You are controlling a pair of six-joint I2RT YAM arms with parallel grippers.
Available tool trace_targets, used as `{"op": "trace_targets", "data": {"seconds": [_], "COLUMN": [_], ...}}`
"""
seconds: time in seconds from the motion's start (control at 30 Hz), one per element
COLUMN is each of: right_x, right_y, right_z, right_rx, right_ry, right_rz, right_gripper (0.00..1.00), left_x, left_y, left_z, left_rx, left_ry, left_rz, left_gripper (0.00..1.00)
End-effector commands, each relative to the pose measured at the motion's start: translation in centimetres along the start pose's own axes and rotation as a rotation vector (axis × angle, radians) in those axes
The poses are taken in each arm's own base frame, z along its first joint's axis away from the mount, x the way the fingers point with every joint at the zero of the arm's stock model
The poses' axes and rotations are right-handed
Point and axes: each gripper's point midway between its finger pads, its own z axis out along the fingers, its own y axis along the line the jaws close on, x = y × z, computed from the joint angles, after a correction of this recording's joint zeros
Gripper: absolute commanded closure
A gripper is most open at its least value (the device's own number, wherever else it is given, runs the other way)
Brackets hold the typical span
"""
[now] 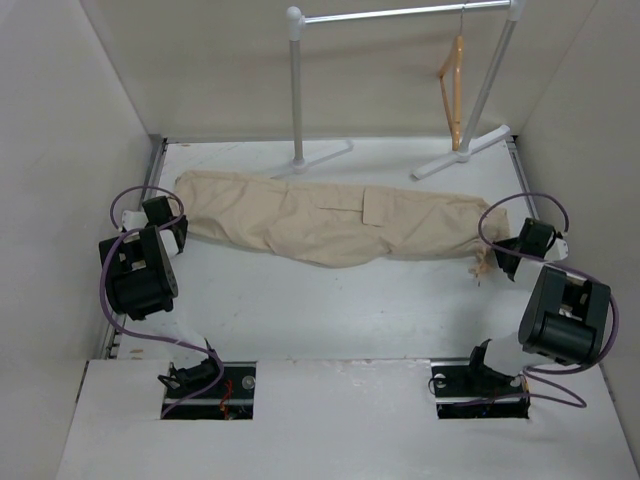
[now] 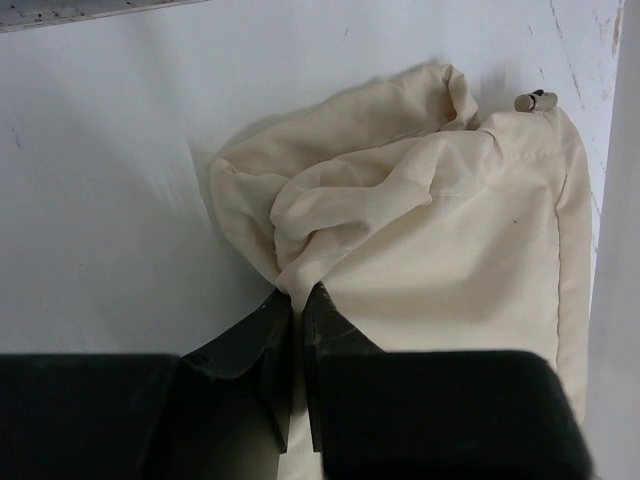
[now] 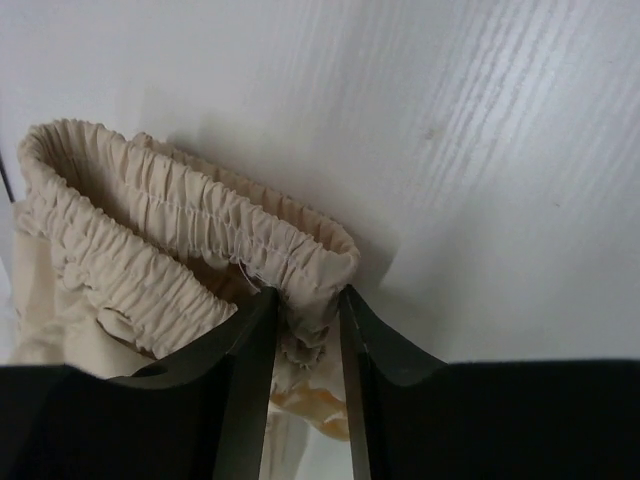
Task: Place the trousers on the hanger
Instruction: Fold the trousers at the center of the board.
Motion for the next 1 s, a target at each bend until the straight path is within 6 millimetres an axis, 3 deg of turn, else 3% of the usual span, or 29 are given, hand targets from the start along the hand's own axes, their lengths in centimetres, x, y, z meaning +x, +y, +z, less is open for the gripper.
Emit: {"op": "trace_targets", "data": {"seconds": [0.0,0.07,0.17,0.43,0.63,0.8,0.97], "right_x": [-1.8,-1.3,-2.3,-7.2,-9.4,-9.4,-8.0], "right_y": [3.8,3.9,2.7,2.9,1.8,0.2,-1.9], "right_z": [0.5,0.8,0.1,-3.4,-4.0,-3.2,-2.4], "right_rx": [-0.097,-0.099,-0.08,-0.1,-0.08,-0.036,0.009], "right_ry": [-0.015,0.015,-0.009,-0.138,-0.2,-0.195,-0.178], "right_rz": [0.02,0.026,0.071,0.137,0.174,0.203,0.216], "right_gripper": [0.73,0.89,0.97,1.0,1.0,1.0,1.0], "left_x": [-0.4,-0.5,-1.1,-3.2,-4.8,-6.3,-6.4], "left_y": [1.2,1.3,1.7,2.8,4.7,6.7,10.6], "left_z": [-0.8,-0.9,-1.2,-3.0,-5.6,-8.1,-10.0], "left_rx": [-0.051,-0.051,-0.064,-0.103,-0.158,-0.235,-0.368], "left_ry": [-0.004,-0.005,-0.016,-0.05,-0.112,-0.181,-0.257], "left_rz": [0.021,0.023,0.023,0.016,0.052,0.116,0.213], "left_gripper": [0.96,0.96,0.97,0.99,0.99,0.99,0.97]}}
